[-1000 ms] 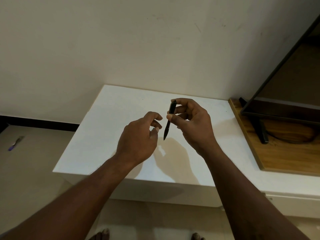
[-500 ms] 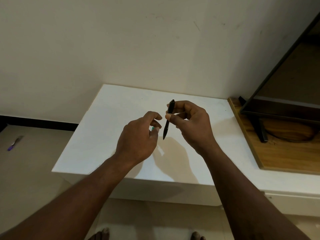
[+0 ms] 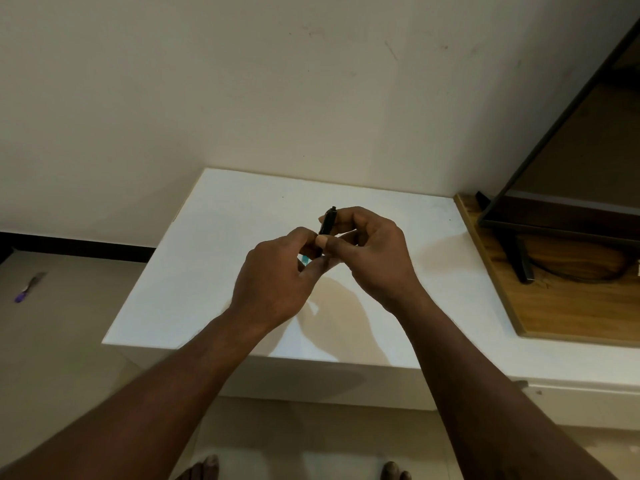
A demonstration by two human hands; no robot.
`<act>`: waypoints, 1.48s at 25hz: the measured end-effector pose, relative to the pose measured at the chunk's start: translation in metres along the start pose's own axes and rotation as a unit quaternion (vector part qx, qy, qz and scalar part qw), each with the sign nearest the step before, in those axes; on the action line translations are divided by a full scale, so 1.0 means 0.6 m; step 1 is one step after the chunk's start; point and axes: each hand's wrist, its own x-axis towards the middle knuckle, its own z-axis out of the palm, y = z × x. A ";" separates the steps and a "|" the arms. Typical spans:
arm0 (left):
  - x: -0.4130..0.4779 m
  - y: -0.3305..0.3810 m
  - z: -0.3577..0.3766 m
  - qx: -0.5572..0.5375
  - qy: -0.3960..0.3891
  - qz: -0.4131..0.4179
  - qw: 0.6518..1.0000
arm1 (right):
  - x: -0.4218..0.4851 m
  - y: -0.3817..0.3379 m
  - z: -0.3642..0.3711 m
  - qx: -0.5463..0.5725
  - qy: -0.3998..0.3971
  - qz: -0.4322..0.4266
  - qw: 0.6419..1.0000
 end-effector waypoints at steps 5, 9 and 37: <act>-0.001 -0.005 0.000 0.015 0.006 -0.022 1.000 | 0.007 0.003 -0.014 -0.024 -0.006 0.010 1.000; 0.000 -0.004 -0.002 -0.007 0.006 -0.057 0.998 | 0.020 0.017 -0.066 -0.013 0.084 0.055 0.995; -0.006 0.000 0.007 0.011 -0.051 -0.044 0.998 | 0.018 0.095 -0.086 -0.441 0.011 0.126 0.889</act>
